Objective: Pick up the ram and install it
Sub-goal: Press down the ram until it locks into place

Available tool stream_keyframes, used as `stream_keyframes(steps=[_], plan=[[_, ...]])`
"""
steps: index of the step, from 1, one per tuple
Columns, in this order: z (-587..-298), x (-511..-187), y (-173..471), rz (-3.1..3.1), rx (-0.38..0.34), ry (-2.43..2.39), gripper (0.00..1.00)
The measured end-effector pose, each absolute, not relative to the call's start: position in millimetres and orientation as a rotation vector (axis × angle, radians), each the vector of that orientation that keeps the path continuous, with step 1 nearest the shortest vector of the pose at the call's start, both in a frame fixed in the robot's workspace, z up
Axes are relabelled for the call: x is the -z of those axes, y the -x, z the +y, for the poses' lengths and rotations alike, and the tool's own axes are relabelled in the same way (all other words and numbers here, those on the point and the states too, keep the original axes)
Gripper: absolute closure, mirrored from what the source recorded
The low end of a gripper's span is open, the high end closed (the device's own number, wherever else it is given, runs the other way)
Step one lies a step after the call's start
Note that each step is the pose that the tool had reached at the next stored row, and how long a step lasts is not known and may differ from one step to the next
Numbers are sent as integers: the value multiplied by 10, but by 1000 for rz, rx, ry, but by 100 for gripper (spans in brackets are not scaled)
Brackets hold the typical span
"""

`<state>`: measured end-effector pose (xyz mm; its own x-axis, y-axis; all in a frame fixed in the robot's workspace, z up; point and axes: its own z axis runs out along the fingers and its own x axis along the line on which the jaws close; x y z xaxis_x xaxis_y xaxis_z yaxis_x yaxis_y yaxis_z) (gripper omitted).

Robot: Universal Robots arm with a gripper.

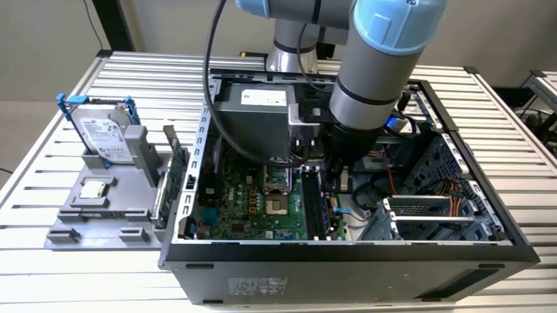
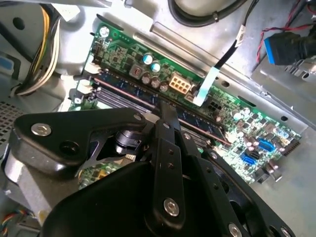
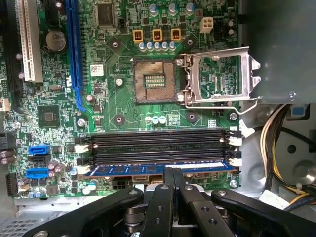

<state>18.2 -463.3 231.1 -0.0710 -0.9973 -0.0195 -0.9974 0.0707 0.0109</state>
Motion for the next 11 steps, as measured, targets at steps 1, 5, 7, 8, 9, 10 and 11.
stream_keyframes(steps=[1, 5, 7, 8, 9, 10, 11], plan=[[-4646, -2294, -182, 2294, -33, 2137, 100], [-4679, -2226, -181, 2294, -33, 2137, 100], [-4685, -2189, -181, 2295, -32, 2137, 100], [-4686, -2172, -181, 2295, -32, 2137, 100], [-4684, -2166, -181, 2296, -30, 2138, 100], [-4681, -2179, -180, 2296, -29, 2139, 100], [-4680, -2210, -180, 2295, -31, 2137, 100]])
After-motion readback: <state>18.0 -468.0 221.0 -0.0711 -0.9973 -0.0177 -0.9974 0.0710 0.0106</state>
